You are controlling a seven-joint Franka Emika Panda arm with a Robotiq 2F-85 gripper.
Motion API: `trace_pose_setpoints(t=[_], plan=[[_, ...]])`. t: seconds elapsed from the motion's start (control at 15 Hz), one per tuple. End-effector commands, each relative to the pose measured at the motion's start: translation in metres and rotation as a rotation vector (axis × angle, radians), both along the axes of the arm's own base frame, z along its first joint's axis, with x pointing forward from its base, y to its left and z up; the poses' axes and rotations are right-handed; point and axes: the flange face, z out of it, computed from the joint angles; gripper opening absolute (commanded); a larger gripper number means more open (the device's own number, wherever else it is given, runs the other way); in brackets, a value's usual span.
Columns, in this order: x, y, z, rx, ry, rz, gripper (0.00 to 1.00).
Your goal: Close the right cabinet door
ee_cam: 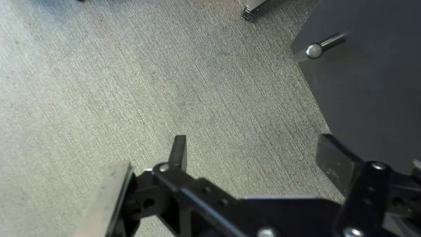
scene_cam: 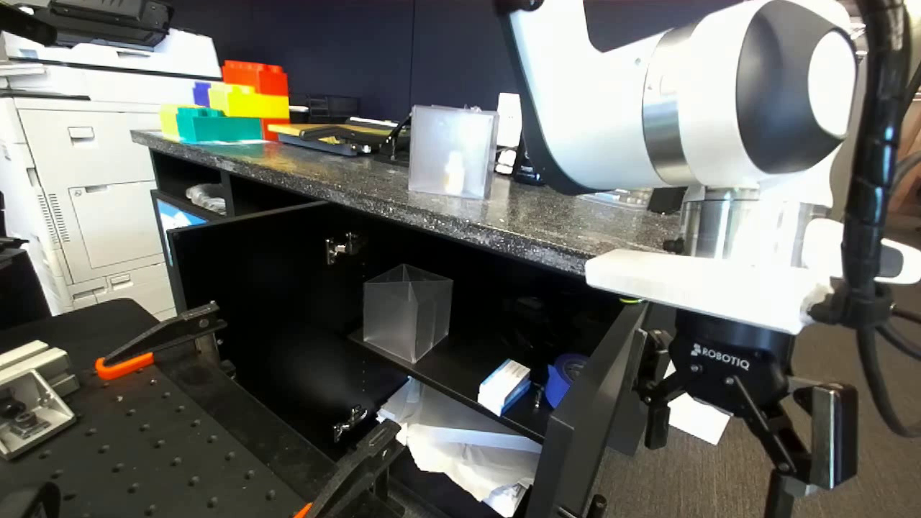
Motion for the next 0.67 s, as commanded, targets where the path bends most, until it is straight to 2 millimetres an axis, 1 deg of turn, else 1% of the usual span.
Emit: trace_pose_setpoints(t=[0.0, 0.13, 0.27, 0.47, 0.6], plan=[[0.005, 0.029, -0.026, 0.053, 0.081, 0.065, 1.0], [0.002, 0.047, -0.036, 0.095, 0.098, 0.107, 1.0], [0.002, 0.072, -0.04, 0.157, 0.11, 0.155, 1.0], [0.017, 0.121, -0.045, 0.227, 0.097, 0.217, 1.0], [0.025, 0.148, -0.044, 0.258, 0.047, 0.257, 1.0]])
